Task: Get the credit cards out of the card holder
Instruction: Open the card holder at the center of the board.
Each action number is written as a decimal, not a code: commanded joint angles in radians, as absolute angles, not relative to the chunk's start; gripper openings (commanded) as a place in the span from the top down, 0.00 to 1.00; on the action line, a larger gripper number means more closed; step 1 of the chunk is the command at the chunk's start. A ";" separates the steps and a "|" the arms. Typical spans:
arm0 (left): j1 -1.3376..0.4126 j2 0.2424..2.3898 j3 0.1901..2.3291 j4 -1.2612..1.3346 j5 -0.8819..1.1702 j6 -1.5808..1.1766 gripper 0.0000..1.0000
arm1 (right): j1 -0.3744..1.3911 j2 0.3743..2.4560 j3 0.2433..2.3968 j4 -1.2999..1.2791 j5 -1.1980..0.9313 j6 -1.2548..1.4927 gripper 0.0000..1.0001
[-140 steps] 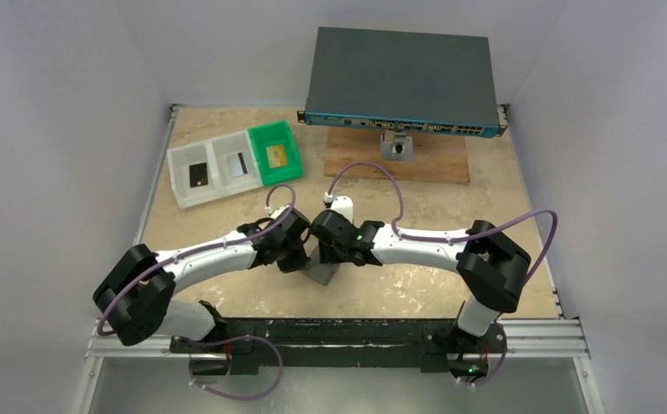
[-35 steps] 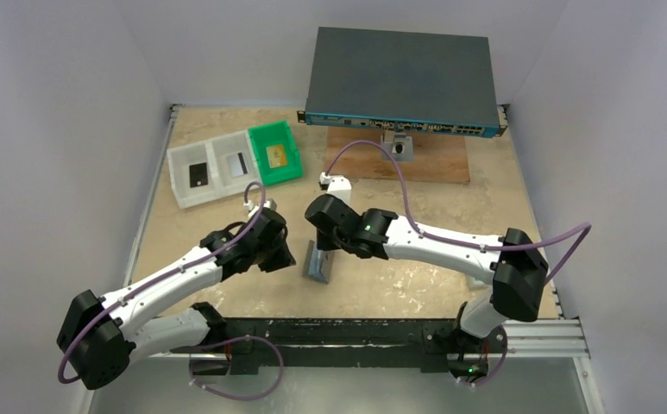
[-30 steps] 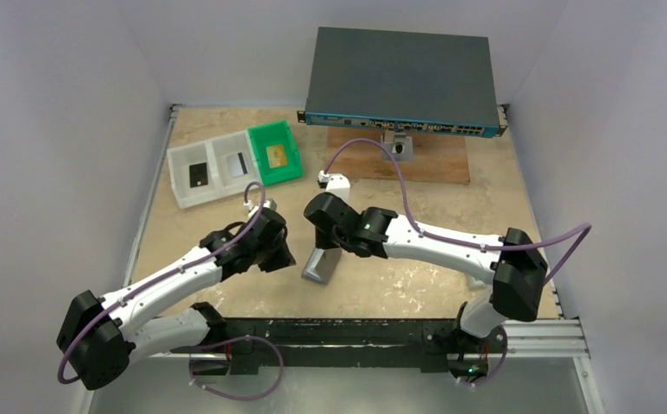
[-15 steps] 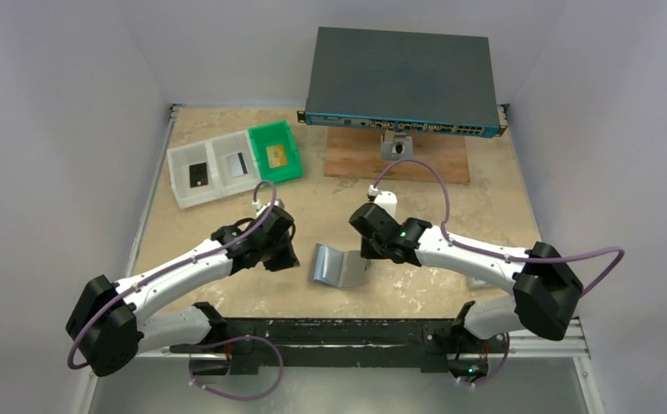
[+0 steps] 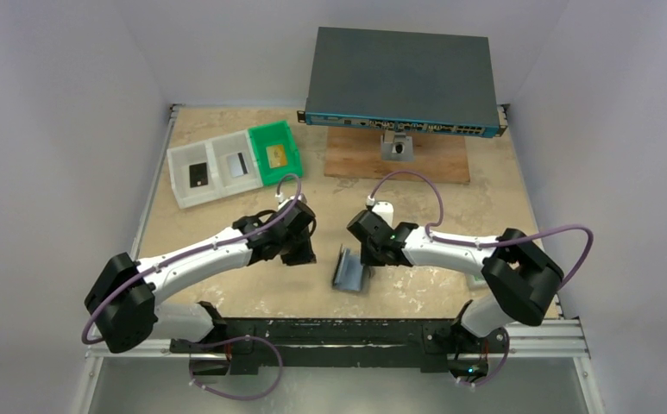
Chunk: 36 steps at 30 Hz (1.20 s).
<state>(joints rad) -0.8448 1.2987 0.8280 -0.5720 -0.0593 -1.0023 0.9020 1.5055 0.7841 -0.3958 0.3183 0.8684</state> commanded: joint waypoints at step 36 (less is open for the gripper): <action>-0.849 1.407 0.902 -0.482 -0.010 -1.000 0.89 | 0.906 1.517 0.887 -0.442 0.349 0.843 1.00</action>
